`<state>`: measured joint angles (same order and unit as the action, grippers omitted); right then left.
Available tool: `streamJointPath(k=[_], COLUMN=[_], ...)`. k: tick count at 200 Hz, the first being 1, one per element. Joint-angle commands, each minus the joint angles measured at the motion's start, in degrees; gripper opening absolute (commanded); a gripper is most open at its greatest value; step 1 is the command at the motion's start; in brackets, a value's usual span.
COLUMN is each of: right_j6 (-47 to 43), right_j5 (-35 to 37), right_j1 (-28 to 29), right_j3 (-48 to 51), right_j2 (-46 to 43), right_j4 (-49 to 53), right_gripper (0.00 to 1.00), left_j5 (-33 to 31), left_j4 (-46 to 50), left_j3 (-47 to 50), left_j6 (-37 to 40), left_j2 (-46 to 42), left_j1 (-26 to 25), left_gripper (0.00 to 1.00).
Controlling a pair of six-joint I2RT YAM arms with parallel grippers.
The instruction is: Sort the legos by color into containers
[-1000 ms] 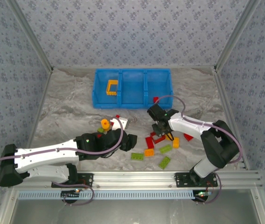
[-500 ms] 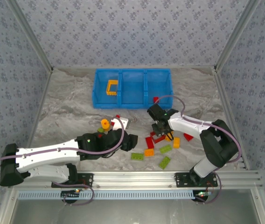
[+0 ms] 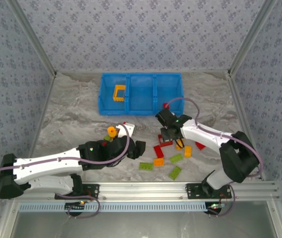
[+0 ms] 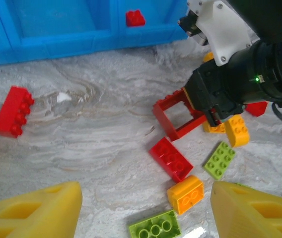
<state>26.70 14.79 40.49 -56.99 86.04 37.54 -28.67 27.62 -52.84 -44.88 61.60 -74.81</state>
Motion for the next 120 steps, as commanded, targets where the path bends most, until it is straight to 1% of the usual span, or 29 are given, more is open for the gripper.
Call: streamJointPath(k=[1, 20, 38, 54, 70, 81, 95, 120], right_j6=[6.83, 8.92, 10.61, 11.18, 11.42, 11.45, 10.84, 9.82], right_j5=[6.17, 7.85, 7.45, 8.24, 8.55, 8.33, 8.43, 8.79], right_j1=[2.33, 2.91, 2.97, 2.85, 1.9, 0.98, 0.02, -1.64], right_j3=[-9.56, -18.67, -26.35, -32.63, -38.49, -42.5, -47.35, -56.17], right_j2=[-1.05, 2.91, 8.23, 13.25, 18.02, 21.83, 26.15, 34.19], right_j4=[5.04, 7.72, 7.96, 7.91, 7.91, 7.65, 6.86, 6.89], right_gripper=[0.0, 0.0, 0.0, 0.0, 0.0, 0.0, 0.0, 0.0], left_j5=[-1.95, 0.19, 3.91, 6.27, 5.88, 5.43, 4.11, 3.74], left_j4=[1.34, 5.31, 8.66, 10.04, 10.88, 14.55, 16.67, 14.99], left_j3=[-6.22, -11.12, -15.93, -20.22, -24.78, -28.42, -32.25, -34.61], left_j6=[3.19, 3.12, 3.09, 5.16, 7.66, 8.13, 8.73, 10.62], left_j2=[-2.15, -1.12, 0.66, 2.65, 5.21, 7.57, 10.7, 14.91], left_j1=[-0.12, 2.86, 8.21, 12.5, 15.98, 18.92, 22.62, 27.82], left_gripper=[0.72, 0.73, 0.73, 0.73, 0.73, 0.73, 0.73, 0.73])
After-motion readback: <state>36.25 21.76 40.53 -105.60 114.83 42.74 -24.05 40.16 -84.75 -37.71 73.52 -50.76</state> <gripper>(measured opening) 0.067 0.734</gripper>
